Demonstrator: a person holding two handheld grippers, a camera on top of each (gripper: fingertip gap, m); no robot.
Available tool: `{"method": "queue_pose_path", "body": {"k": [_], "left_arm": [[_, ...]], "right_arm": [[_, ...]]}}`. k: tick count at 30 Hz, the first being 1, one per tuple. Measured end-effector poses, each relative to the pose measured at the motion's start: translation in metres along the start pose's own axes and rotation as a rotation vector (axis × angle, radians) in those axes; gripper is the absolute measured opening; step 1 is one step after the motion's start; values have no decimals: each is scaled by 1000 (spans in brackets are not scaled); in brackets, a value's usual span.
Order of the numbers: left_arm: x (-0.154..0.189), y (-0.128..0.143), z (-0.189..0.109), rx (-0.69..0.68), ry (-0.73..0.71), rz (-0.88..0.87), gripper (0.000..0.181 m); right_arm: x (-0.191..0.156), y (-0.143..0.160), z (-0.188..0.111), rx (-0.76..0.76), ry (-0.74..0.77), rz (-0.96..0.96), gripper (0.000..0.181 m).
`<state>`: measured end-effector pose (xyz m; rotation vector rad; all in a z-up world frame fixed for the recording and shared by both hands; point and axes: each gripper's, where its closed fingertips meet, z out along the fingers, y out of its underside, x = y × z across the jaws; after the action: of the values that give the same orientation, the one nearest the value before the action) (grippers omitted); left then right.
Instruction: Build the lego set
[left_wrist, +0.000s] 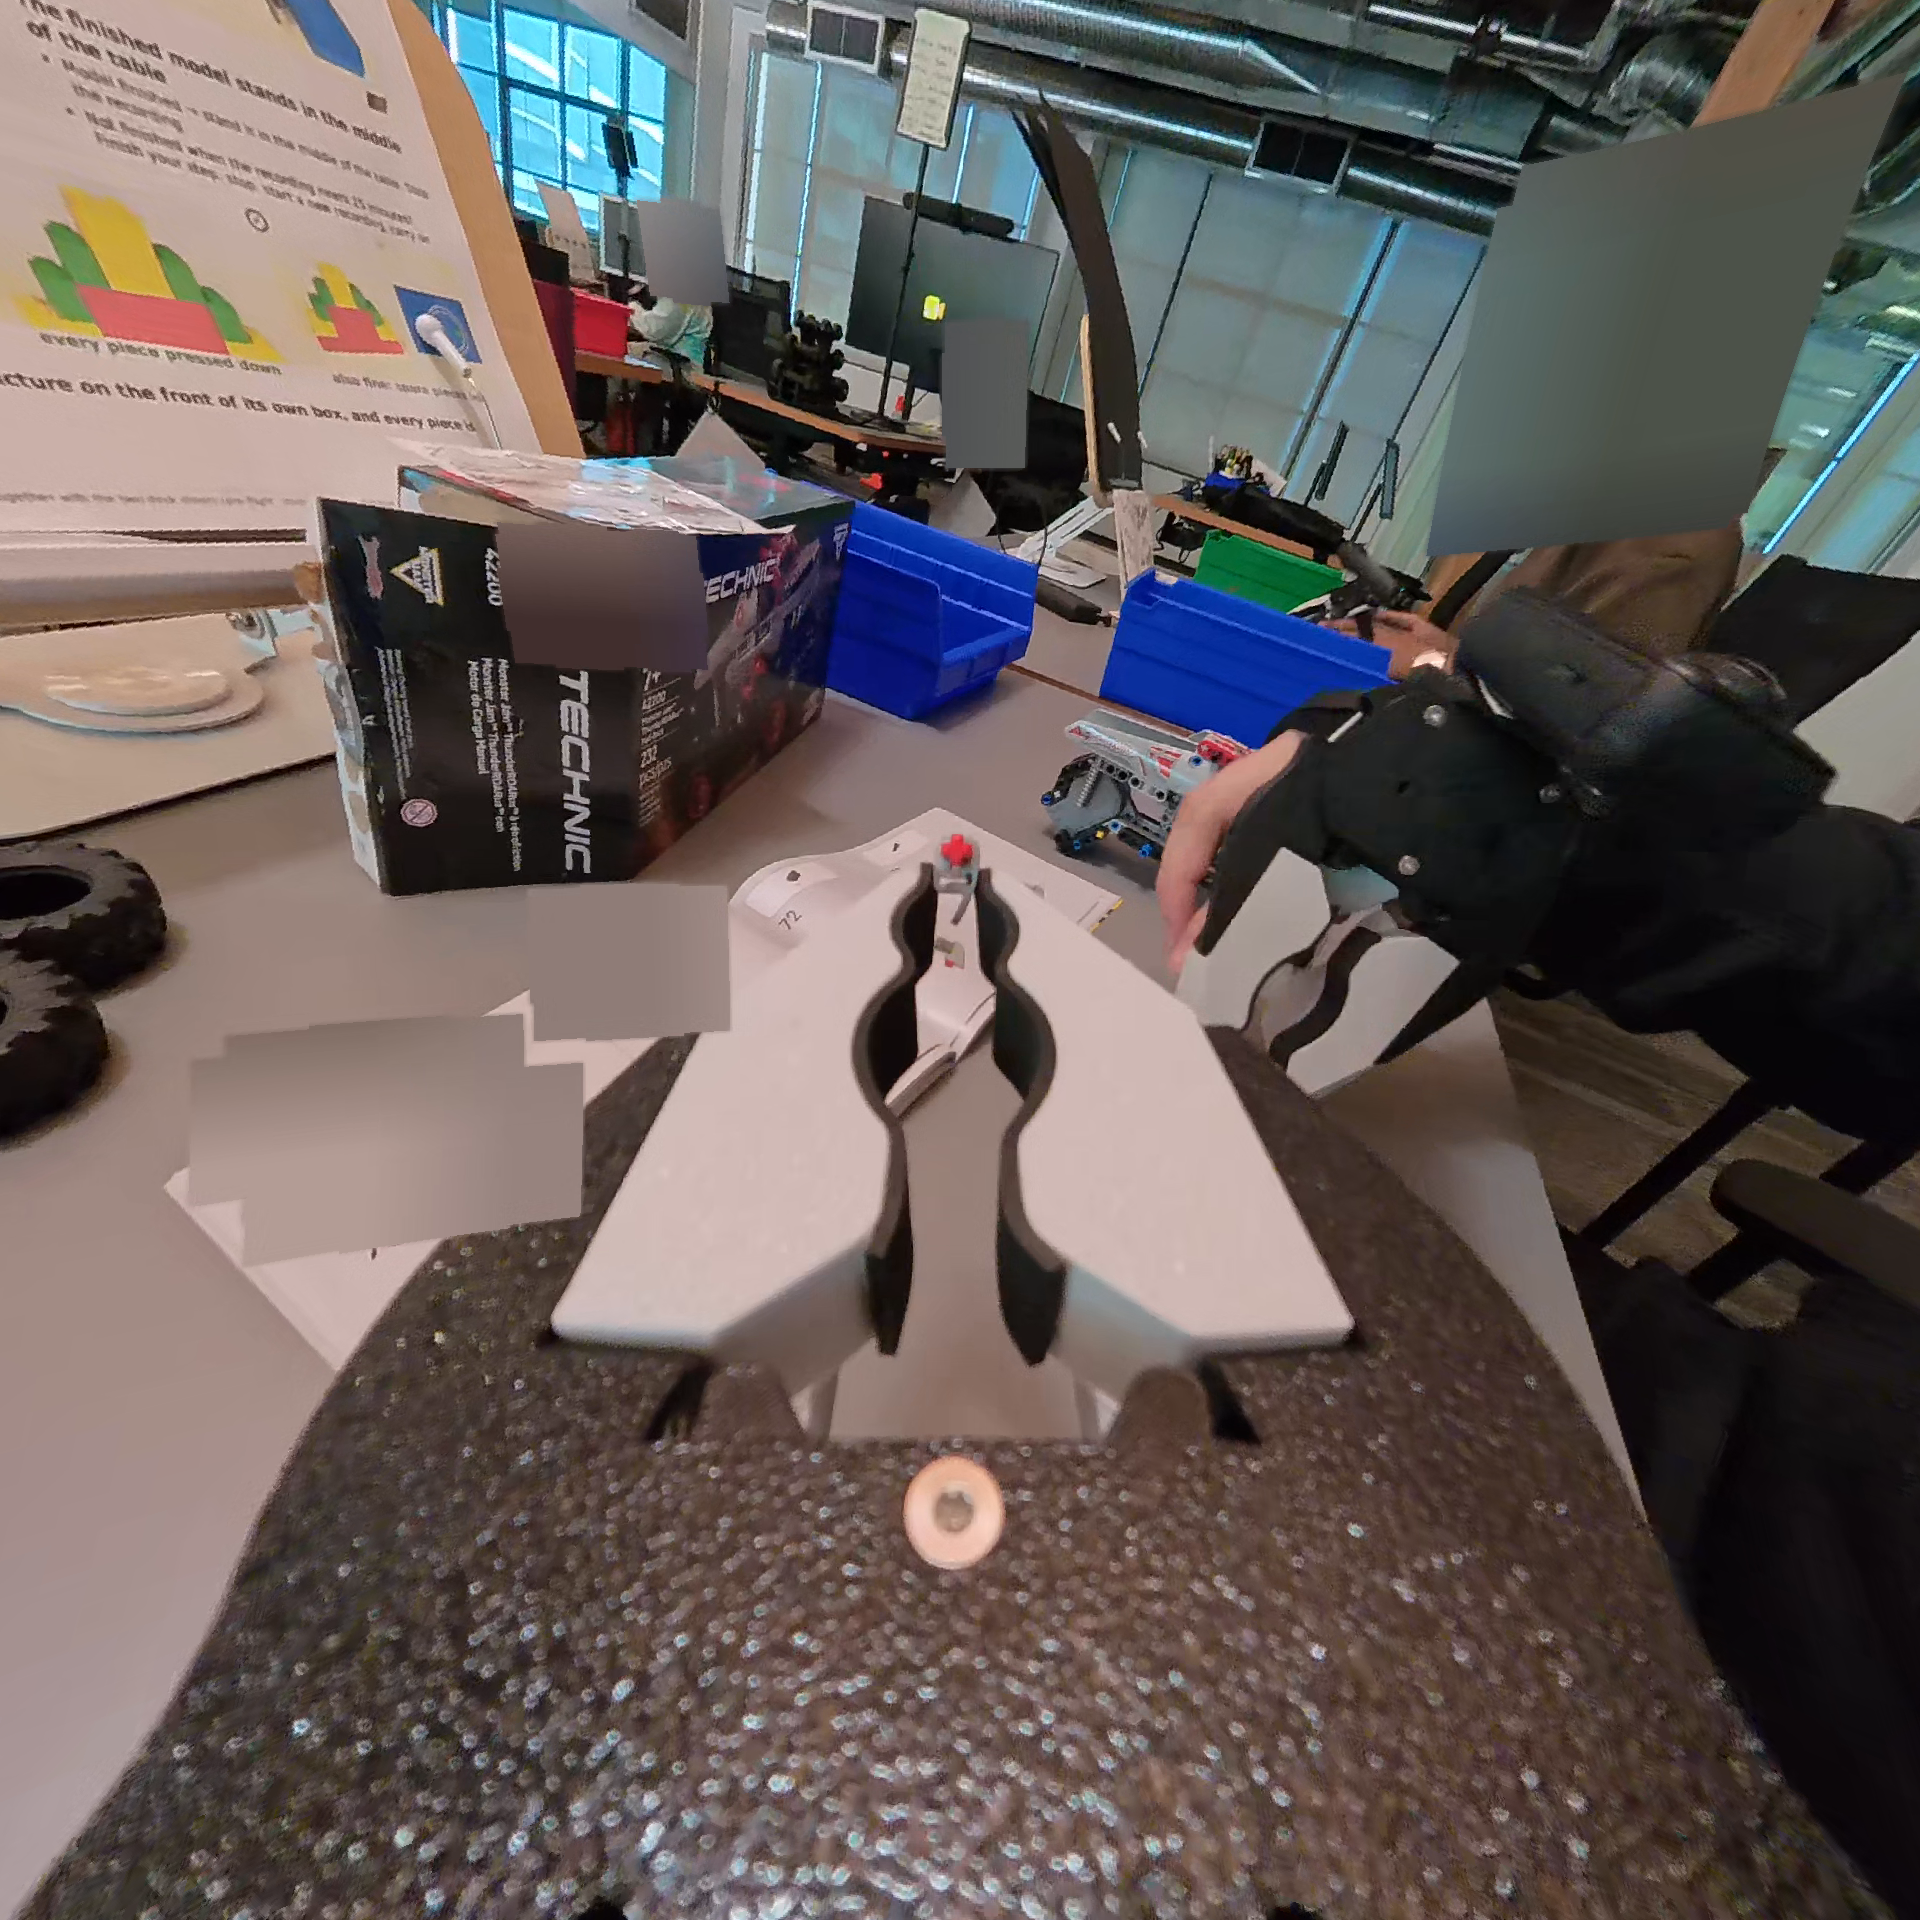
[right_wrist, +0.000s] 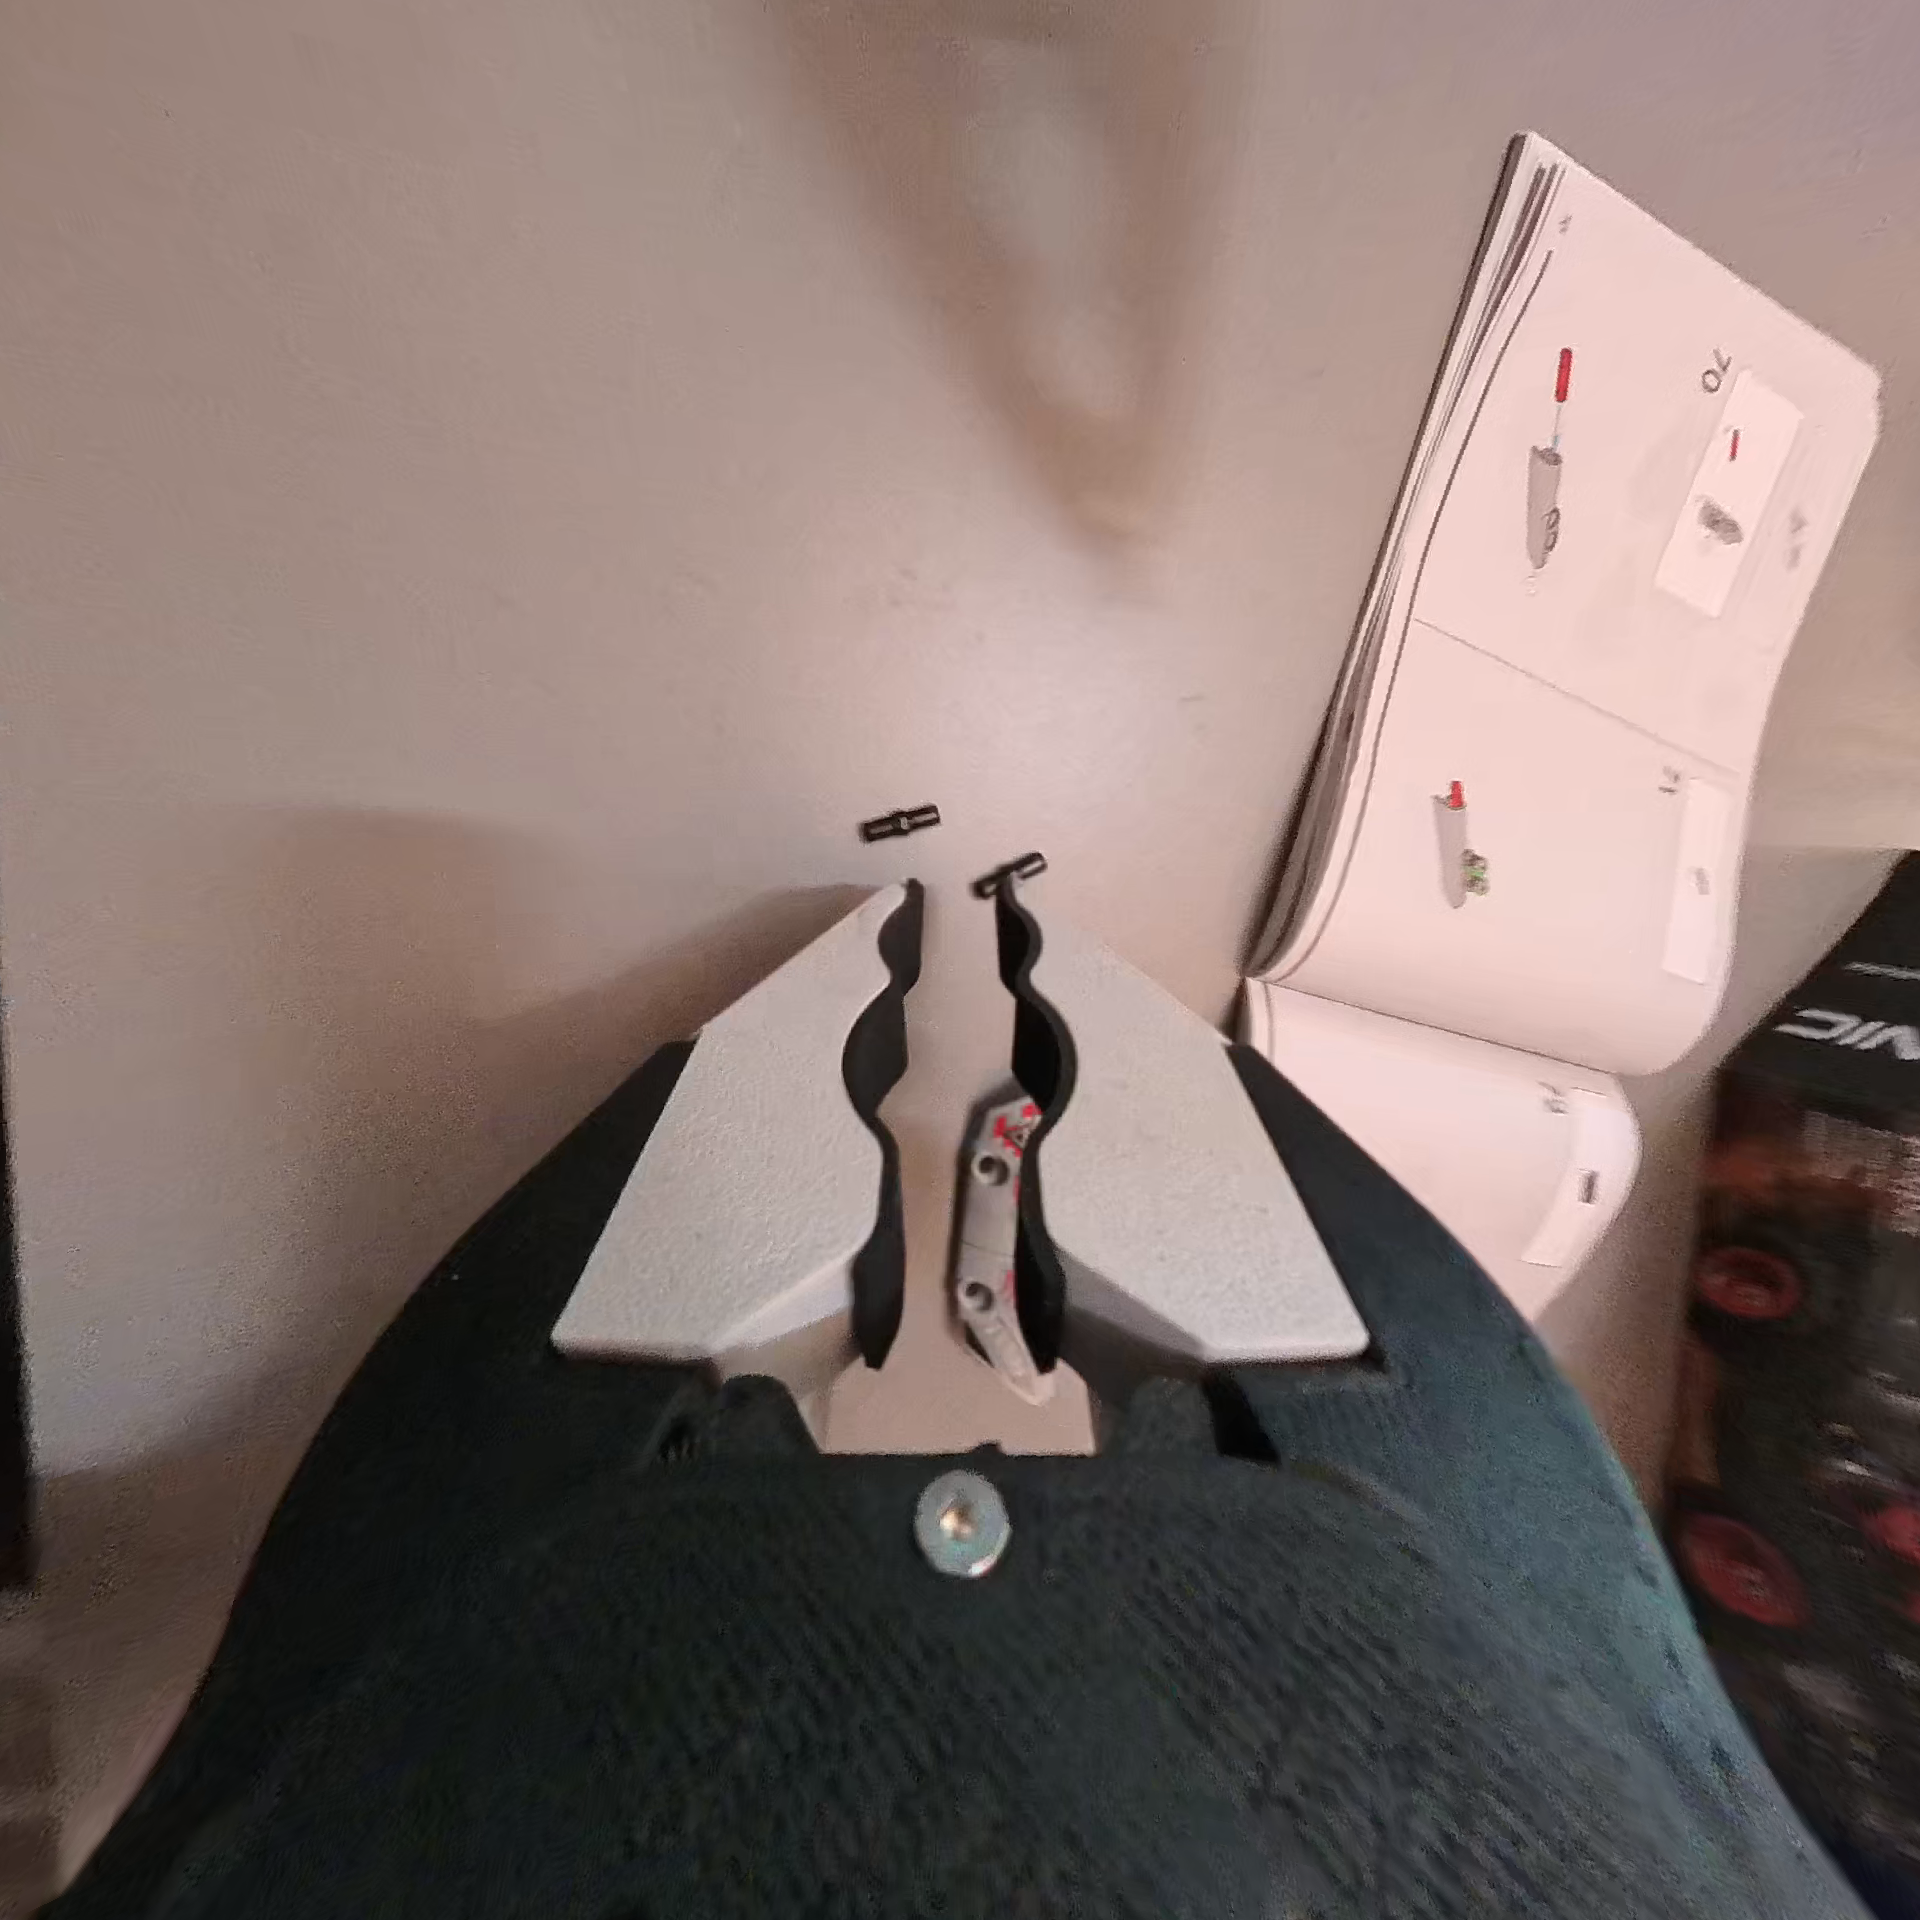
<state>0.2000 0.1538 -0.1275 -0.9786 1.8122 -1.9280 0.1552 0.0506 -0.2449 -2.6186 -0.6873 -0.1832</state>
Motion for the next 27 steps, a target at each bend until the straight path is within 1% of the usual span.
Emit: {"method": "queue_pose_path", "body": {"k": [1,2,8,10,12,17,18,19,20,23,27], "left_arm": [[-1,1,0,-5,-3,1,3],[-1,2,0,-7,-2,-3,3],[2,0,1,1,12,-9,3],[3,1,2,-3,16,-11,3],[3,1,2,-2,18,-11,3],[1,1,1,0,12,-19,3],[1,1,1,0,13,-20,3],[1,1,1,-2,14,-21,3],[2,2,1,-5,18,-21,3],[4,2,1,-10,27,-19,3],[4,1,0,-3,30,-21,3]], "right_arm": [[0,2,1,-16,14,-54,15],[0,2,2,-24,33,-113,19],[-2,3,9,-61,169,-399,24],[-2,7,9,-105,190,-484,25],[-5,9,10,-132,180,-535,27],[-10,0,15,-102,151,-570,24],[-9,0,17,-99,139,-544,23],[-9,2,19,-95,115,-486,22],[-10,1,21,-69,80,-399,25],[-9,-9,17,19,-21,-28,33],[-2,-19,11,126,-68,332,27]]}}
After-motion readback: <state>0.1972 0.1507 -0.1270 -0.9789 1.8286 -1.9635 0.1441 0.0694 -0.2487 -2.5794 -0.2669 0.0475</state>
